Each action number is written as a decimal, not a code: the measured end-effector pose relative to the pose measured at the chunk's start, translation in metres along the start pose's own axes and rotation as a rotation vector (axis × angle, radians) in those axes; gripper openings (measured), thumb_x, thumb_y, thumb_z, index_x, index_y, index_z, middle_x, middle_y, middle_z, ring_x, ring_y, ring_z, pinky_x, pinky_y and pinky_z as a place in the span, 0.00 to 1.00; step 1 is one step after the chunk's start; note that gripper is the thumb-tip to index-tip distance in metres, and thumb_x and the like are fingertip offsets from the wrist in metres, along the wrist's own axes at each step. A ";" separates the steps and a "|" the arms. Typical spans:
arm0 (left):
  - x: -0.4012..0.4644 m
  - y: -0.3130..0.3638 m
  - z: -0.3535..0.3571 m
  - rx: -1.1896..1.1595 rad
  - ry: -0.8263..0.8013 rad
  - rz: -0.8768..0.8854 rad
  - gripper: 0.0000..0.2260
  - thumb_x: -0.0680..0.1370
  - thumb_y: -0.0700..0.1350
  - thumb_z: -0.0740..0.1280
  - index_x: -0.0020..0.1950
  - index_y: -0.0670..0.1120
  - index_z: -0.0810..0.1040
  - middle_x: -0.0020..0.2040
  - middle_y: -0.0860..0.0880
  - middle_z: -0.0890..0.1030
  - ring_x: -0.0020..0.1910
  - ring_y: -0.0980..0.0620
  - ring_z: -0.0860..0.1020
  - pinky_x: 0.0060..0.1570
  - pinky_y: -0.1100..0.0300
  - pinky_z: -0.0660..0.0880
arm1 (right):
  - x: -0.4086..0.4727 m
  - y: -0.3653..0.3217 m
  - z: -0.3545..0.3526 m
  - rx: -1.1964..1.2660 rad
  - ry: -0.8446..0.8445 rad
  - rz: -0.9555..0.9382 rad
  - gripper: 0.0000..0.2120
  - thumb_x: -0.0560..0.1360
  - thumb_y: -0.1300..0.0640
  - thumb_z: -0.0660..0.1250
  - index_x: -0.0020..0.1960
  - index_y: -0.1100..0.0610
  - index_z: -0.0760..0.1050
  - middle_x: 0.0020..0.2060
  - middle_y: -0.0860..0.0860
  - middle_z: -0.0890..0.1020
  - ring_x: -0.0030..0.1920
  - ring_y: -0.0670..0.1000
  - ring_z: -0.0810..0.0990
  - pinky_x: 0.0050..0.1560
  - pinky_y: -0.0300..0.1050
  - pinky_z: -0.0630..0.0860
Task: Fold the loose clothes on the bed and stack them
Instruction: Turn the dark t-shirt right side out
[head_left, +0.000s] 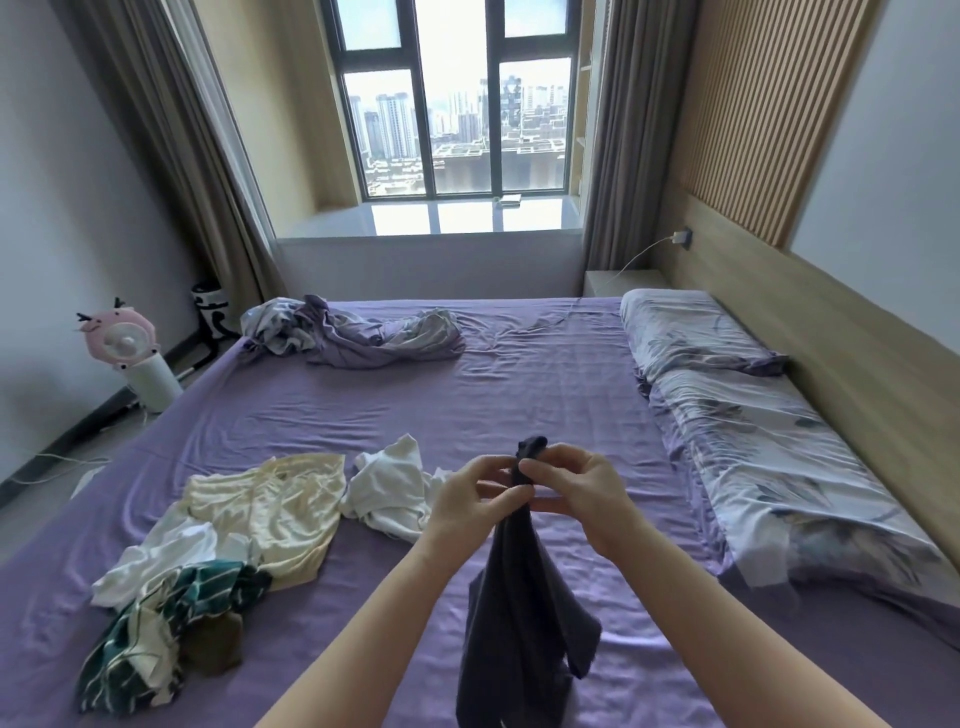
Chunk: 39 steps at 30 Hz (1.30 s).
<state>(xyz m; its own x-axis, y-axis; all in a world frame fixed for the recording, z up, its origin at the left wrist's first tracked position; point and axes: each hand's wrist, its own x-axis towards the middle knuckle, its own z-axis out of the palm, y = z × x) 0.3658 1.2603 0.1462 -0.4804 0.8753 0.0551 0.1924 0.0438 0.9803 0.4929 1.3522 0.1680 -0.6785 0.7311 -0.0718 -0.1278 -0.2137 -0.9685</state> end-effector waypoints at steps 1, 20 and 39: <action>0.000 0.002 0.002 0.018 0.049 -0.002 0.10 0.71 0.42 0.74 0.52 0.47 0.81 0.45 0.46 0.84 0.46 0.47 0.83 0.50 0.53 0.80 | -0.001 0.000 -0.001 0.003 -0.007 -0.013 0.05 0.71 0.64 0.71 0.45 0.66 0.79 0.39 0.58 0.84 0.41 0.57 0.84 0.41 0.49 0.82; 0.017 0.041 -0.021 0.314 -0.423 -0.243 0.08 0.72 0.47 0.73 0.47 0.43 0.81 0.29 0.61 0.78 0.31 0.66 0.76 0.29 0.76 0.68 | 0.011 -0.008 -0.046 -0.401 0.126 -0.143 0.08 0.76 0.57 0.67 0.38 0.50 0.76 0.31 0.47 0.78 0.32 0.45 0.75 0.37 0.41 0.71; 0.029 0.040 -0.041 0.620 0.228 0.218 0.19 0.71 0.48 0.74 0.61 0.48 0.77 0.58 0.50 0.77 0.59 0.52 0.74 0.62 0.57 0.68 | 0.020 -0.013 -0.009 -0.689 0.055 -0.353 0.06 0.74 0.58 0.68 0.42 0.47 0.78 0.33 0.43 0.81 0.35 0.39 0.77 0.39 0.36 0.71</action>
<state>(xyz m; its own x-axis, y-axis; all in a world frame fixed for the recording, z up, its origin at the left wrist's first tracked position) 0.3247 1.2675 0.1943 -0.5296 0.7756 0.3434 0.7258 0.2049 0.6566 0.4874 1.3758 0.1771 -0.6417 0.7160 0.2747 0.1610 0.4760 -0.8646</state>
